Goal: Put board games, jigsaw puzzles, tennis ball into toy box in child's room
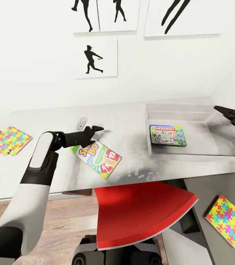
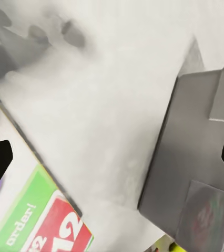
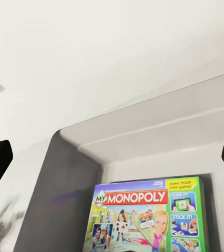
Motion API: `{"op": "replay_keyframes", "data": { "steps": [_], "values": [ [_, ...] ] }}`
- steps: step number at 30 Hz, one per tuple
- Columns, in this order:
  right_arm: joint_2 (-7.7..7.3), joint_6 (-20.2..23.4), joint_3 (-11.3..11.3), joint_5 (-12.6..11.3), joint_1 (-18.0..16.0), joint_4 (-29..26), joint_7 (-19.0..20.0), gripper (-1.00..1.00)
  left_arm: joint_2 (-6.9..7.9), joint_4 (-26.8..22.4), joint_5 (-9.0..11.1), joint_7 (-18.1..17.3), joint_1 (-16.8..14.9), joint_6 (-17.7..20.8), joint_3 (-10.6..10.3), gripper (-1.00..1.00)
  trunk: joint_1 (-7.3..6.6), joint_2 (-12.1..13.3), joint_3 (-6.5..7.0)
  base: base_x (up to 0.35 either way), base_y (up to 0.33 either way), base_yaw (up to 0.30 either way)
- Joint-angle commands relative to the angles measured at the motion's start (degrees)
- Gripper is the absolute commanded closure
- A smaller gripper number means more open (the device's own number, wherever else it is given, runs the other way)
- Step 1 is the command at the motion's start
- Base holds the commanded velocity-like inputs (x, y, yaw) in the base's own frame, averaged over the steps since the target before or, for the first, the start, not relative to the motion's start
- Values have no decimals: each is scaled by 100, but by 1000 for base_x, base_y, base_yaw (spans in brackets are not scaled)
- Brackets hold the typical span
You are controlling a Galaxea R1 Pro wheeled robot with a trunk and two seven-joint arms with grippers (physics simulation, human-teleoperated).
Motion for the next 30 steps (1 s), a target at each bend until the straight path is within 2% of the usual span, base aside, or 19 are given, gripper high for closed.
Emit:
{"op": "replay_keyframes", "data": {
  "steps": [1,14,30],
  "values": [
    [0,25,-8,51,-6,0,59,-100,3,-5,58,59,-4,-2,-6,-100,3,-9,-7,0,0,0],
    [-21,25,41,51,-4,-6,54,-100,27,-45,60,35,90,-1,43,-100,3,-9,-7,0,31,0],
    [-46,25,58,51,-4,-6,52,-100,28,-94,61,38,110,-2,50,-100,3,-9,-7,-46,207,0]
  ]
}}
